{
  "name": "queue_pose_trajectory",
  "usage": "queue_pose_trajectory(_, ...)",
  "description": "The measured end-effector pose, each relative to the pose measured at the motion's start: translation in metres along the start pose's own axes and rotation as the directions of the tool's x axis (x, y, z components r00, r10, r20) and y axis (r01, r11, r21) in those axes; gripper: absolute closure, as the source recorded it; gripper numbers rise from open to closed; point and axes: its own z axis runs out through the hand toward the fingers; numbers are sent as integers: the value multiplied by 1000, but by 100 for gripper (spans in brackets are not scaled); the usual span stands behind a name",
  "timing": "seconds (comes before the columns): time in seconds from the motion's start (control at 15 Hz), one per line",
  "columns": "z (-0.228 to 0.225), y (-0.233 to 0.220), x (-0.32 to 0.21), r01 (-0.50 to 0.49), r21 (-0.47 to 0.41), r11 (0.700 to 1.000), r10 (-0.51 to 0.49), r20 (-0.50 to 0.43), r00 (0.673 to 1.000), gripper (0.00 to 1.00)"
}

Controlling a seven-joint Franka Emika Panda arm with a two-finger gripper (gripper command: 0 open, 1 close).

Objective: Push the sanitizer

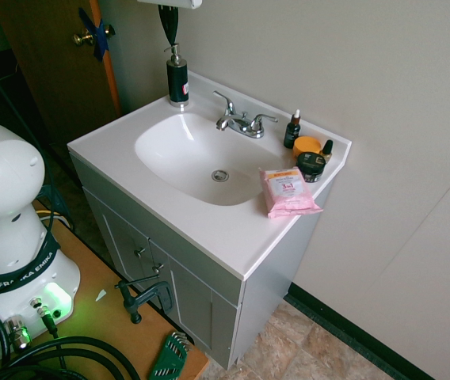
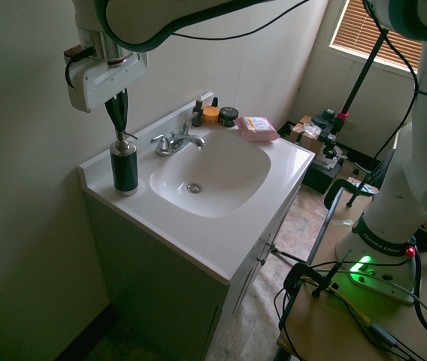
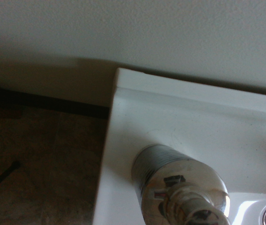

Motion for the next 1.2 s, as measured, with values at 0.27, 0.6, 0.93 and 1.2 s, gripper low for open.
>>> queue_pose_trajectory(0.27, 6, 0, -2, -8, 6, 1000, 8, 6, 1000, 100)
queue_pose_trajectory(0.6, -44, 31, 19, -87, 125, 988, 84, 32, 996, 0)
queue_pose_trajectory(0.93, -39, 150, 57, -189, 113, 975, 182, 71, 981, 0)
queue_pose_trajectory(1.2, 6, 209, 37, -222, 91, 971, 214, 93, 972, 0)
